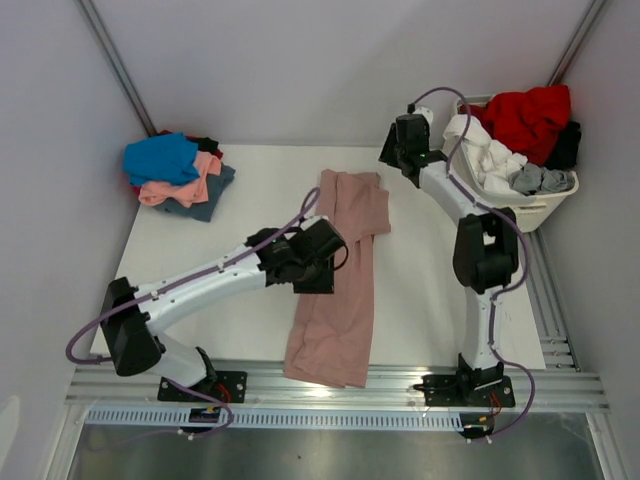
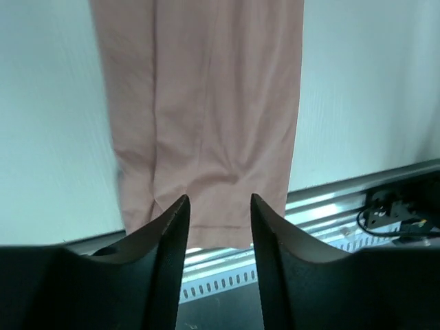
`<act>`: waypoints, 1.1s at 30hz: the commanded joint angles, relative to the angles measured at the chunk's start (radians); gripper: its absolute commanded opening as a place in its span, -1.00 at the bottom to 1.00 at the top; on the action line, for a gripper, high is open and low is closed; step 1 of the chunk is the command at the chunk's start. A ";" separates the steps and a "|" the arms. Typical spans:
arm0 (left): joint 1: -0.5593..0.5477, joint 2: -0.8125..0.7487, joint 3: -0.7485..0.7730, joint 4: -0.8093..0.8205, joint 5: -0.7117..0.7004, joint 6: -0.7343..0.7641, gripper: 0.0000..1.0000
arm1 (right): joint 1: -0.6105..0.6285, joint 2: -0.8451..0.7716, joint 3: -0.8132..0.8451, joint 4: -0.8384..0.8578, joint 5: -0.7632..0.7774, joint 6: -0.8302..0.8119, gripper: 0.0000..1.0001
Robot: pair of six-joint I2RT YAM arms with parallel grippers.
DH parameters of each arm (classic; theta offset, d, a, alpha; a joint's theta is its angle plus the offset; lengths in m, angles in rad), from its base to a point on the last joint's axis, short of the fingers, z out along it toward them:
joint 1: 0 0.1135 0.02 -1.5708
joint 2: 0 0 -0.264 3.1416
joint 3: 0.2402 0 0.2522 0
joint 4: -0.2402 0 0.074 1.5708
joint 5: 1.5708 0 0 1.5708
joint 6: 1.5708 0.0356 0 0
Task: Fold and stack the t-shirts
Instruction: Rotate the tshirt 90 degrees
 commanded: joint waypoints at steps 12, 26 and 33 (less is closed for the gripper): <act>0.357 0.277 0.299 0.073 -0.102 0.290 0.07 | 0.109 -0.556 -0.656 0.062 0.239 0.192 -0.06; 0.502 0.668 0.807 0.052 0.148 0.391 0.09 | 0.224 -0.553 -0.762 0.153 0.050 0.275 -0.18; 0.510 0.901 1.069 0.017 0.377 0.440 0.16 | 0.390 -0.682 -0.851 0.053 0.055 0.318 -0.22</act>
